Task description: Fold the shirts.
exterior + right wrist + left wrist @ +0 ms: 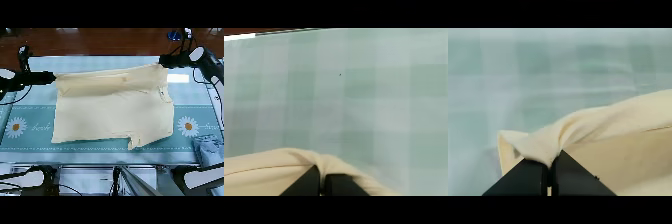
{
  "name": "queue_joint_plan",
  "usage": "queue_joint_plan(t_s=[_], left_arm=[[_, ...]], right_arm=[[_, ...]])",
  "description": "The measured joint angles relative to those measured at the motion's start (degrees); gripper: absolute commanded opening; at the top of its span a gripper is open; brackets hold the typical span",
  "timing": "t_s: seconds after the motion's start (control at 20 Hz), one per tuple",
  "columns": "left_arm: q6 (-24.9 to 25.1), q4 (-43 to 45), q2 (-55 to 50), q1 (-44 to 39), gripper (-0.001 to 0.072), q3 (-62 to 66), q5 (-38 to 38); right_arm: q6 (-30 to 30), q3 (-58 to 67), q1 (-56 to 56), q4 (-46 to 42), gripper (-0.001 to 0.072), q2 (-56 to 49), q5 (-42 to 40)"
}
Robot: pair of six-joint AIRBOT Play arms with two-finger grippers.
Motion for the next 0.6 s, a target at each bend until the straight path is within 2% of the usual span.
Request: queue_joint_plan(t_s=[0.15,0.3,0.5,0.6], left_arm=[[3.78,-3.08,-2.95,-1.25,0.0027,0.02,6.25],[5.49,-4.46,-6.01,-1.95,0.0027,0.02,10.01],[7.39,-5.09,-8.44,-2.12,0.0027,0.07,10.91],[10.03,-5.22,-8.39,-1.44,0.0027,0.81,8.04]], right_arm=[[-0.2,0.0,0.04,0.04,0.0029,-2.82,-3.69],[-0.55,0.0,0.04,0.02,0.0029,-5.03,-5.42],[-1.16,0.0,0.04,-0.02,0.0029,-6.03,-5.84],[-1.31,0.0,-0.2,-0.2,0.0029,-4.66,-3.39]])
